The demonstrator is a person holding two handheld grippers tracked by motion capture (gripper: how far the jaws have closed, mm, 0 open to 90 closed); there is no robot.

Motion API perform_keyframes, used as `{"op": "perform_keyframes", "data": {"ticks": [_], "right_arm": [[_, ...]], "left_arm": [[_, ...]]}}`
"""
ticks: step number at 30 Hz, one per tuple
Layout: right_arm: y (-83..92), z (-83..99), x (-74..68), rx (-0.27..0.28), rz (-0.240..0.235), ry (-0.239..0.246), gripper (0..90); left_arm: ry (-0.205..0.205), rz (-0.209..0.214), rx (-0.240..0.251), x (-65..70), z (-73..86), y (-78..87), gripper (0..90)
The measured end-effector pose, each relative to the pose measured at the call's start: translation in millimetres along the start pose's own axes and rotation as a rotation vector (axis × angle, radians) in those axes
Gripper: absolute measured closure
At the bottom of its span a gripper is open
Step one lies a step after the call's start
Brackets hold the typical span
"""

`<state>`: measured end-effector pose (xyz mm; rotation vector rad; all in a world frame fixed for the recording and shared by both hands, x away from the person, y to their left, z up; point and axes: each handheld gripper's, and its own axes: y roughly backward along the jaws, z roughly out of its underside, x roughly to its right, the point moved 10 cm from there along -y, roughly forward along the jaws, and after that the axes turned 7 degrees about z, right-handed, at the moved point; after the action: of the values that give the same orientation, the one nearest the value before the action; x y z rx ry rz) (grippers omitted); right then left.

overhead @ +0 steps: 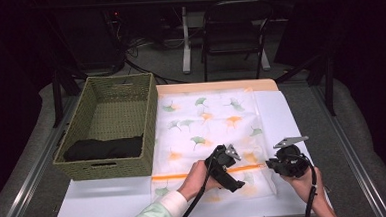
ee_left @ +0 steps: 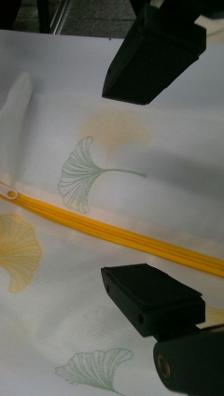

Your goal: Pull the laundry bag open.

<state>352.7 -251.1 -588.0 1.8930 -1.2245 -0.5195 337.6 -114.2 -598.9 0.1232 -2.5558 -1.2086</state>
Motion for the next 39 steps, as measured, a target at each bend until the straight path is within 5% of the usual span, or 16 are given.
{"op": "perform_keyframes", "data": {"ticks": [10,21,27,28,29,39], "right_arm": [[1.3,-1.2,-1.4,0.007,-0.005,-0.005,84.0],[2.1,-2.4,-2.5,0.020,-0.012,0.002,84.0],[2.2,-2.7,-2.7,0.023,-0.014,0.008,84.1],[2.2,-2.7,-2.7,0.023,-0.014,0.008,84.1],[2.2,-2.7,-2.7,0.023,-0.014,0.008,84.1],[3.1,-5.1,-8.9,0.038,-0.037,0.023,84.1]], "left_arm": [[-0.046,-0.002,0.019,3.8,-26.5,-20.1,38.8],[-0.055,0.013,0.022,-0.2,-37.0,-32.3,57.4],[-0.052,0.014,0.026,-1.0,-38.0,-33.8,59.5],[-0.049,0.018,-0.009,-5.1,-35.6,-43.1,59.5],[-0.049,0.018,-0.009,-5.1,-35.6,-43.1,64.6],[-0.017,0.023,0.005,-13.7,-35.2,-48.5,65.2]]}}
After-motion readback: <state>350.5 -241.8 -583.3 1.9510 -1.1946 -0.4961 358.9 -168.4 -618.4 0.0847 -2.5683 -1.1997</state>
